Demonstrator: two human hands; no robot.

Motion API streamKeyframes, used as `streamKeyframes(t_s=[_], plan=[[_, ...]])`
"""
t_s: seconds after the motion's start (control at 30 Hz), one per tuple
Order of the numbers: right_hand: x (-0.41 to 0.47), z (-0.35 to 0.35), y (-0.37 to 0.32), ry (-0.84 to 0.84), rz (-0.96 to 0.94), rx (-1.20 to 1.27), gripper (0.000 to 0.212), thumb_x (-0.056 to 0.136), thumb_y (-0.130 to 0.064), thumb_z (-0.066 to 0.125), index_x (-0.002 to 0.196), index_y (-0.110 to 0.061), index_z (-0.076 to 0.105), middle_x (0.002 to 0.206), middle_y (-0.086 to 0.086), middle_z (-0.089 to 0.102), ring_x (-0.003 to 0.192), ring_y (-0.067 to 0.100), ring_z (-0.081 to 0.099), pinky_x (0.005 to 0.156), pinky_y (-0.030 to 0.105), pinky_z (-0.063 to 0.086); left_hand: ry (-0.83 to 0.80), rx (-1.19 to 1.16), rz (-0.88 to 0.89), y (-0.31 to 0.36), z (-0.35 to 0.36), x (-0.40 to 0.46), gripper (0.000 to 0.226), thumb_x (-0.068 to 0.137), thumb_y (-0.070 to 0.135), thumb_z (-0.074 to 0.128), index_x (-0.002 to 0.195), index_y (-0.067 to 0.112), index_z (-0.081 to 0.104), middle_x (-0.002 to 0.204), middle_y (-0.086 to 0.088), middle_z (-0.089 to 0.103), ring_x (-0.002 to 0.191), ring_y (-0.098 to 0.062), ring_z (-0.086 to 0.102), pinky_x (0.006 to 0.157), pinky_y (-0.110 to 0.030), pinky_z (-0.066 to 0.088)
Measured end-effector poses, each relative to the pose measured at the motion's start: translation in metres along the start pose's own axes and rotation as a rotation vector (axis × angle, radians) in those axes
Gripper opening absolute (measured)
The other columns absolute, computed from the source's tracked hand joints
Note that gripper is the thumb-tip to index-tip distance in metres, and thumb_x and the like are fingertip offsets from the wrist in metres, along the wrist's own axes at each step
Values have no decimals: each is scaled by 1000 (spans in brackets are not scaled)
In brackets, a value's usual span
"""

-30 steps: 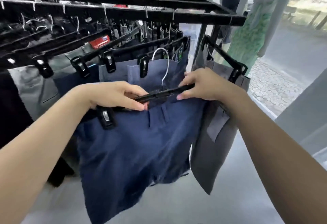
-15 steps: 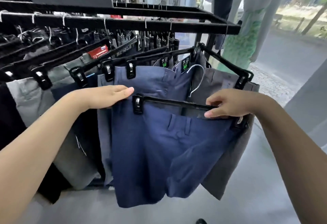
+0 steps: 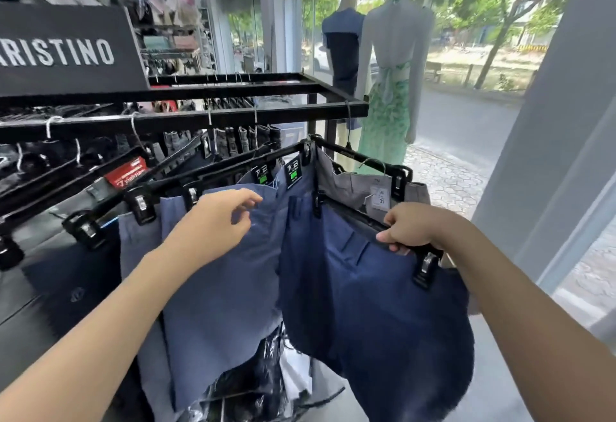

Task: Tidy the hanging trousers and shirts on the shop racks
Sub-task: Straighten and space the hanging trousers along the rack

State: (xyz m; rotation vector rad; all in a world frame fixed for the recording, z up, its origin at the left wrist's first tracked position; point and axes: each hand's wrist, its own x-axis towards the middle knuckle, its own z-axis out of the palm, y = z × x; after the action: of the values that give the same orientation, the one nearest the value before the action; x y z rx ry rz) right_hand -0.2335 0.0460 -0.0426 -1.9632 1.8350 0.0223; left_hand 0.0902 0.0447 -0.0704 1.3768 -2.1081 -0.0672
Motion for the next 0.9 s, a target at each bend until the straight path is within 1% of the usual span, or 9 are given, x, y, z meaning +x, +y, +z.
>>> streamKeyframes(t_s=[0.1, 0.17, 0.3, 0.37, 0.47, 0.67, 0.77, 0.83, 0.9], plan=[[-3, 0, -16, 8, 12, 43, 29, 97, -21, 54, 73, -8, 63, 78, 9, 71, 67, 19, 59, 71, 31, 47, 246, 233, 220, 10, -9, 21, 29, 76, 4, 51, 94, 12, 72, 89, -2, 70, 94, -26, 64, 88, -40, 50], [-4, 0, -32, -1, -2, 54, 26, 96, -18, 54, 72, -7, 59, 72, 9, 63, 65, 22, 52, 60, 31, 40, 356, 392, 196, 11, -17, 31, 34, 71, 1, 54, 98, 10, 72, 95, -7, 69, 98, -33, 60, 89, -45, 48], [-2, -5, -65, 113, -23, -8, 24, 88, -10, 48, 65, -6, 42, 65, 7, 40, 55, 20, 35, 48, 29, 25, 116, 471, -164, 19, -25, 39, 42, 78, 12, 57, 119, 17, 62, 113, -10, 59, 101, -35, 54, 80, -44, 50], [0, -10, -80, 180, -27, 40, 25, 86, -11, 46, 63, -10, 37, 65, 6, 40, 54, 19, 36, 47, 28, 25, 27, 503, -196, 22, -24, 39, 39, 82, 16, 52, 121, 18, 58, 112, -8, 57, 102, -32, 54, 78, -41, 50], [0, -21, -99, 220, -49, 113, 26, 85, -7, 44, 62, -11, 32, 65, 5, 36, 54, 17, 31, 47, 26, 22, -31, 386, -274, 28, -22, 41, 36, 85, 15, 48, 121, 19, 53, 110, -5, 54, 102, -28, 55, 76, -39, 49], [12, -42, -119, 257, -109, 52, 24, 84, -2, 41, 60, -5, 38, 67, 7, 35, 57, 20, 33, 49, 27, 25, -71, 228, -289, 37, -17, 61, 42, 83, 19, 55, 124, 25, 56, 115, -6, 59, 98, -26, 58, 78, -34, 50], [27, -40, -124, 239, -158, -8, 21, 85, 0, 40, 65, 2, 46, 67, 6, 36, 68, 25, 41, 50, 27, 29, -76, 366, -295, 51, -17, 73, 35, 85, 22, 53, 119, 24, 58, 111, -5, 60, 99, -27, 58, 84, -36, 49], [38, -38, -126, 240, -173, -26, 25, 88, 0, 42, 63, -4, 39, 67, 5, 37, 70, 25, 42, 49, 25, 26, 10, 391, -225, 60, -17, 84, 28, 88, 23, 51, 114, 21, 62, 105, -4, 60, 99, -26, 57, 86, -38, 48], [49, -35, -129, 256, -194, -44, 29, 91, -1, 42, 62, -7, 38, 78, 8, 51, 76, 29, 51, 49, 24, 24, 133, 254, -76, 67, -21, 101, 23, 91, 23, 53, 110, 18, 66, 103, -2, 62, 100, -22, 57, 88, -36, 48]])
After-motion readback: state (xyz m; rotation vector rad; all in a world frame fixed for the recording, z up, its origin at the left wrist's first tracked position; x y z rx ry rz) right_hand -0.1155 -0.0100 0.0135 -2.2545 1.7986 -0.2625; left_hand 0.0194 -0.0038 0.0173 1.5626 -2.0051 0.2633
